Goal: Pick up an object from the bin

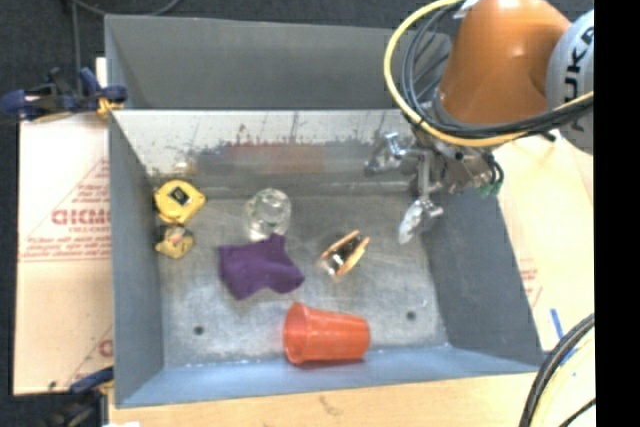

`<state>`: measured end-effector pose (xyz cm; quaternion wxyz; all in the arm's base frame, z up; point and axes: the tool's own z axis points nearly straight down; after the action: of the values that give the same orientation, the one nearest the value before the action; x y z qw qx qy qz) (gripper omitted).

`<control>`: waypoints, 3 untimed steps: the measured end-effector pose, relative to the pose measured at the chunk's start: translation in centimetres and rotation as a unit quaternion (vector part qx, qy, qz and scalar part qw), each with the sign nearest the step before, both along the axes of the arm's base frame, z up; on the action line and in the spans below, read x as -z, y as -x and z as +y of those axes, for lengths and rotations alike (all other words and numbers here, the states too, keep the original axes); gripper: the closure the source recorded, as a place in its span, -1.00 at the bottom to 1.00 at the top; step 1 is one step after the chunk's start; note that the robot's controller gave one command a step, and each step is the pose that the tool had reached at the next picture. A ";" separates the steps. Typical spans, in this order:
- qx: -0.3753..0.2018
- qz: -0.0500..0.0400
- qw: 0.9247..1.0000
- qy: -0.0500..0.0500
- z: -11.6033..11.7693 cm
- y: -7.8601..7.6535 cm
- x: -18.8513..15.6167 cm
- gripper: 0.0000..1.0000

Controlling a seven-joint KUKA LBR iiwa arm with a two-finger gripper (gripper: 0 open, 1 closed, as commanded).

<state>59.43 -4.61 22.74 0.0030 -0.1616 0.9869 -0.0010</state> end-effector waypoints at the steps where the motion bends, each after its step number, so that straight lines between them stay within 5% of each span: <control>1: -0.019 -0.003 1.000 0.000 1.9 -1.0 5.6 -1.00; 2: -0.087 -0.001 0.996 0.000 2.4 -0.8 11.6 -1.00; 3: -0.113 0.002 0.994 0.000 2.4 -0.8 13.6 -1.00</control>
Offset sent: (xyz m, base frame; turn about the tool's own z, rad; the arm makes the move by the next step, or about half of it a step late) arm 0.0039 0.0270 -0.1477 -0.2299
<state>60.24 -2.24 9.11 0.0013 -0.2724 0.9622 -0.0002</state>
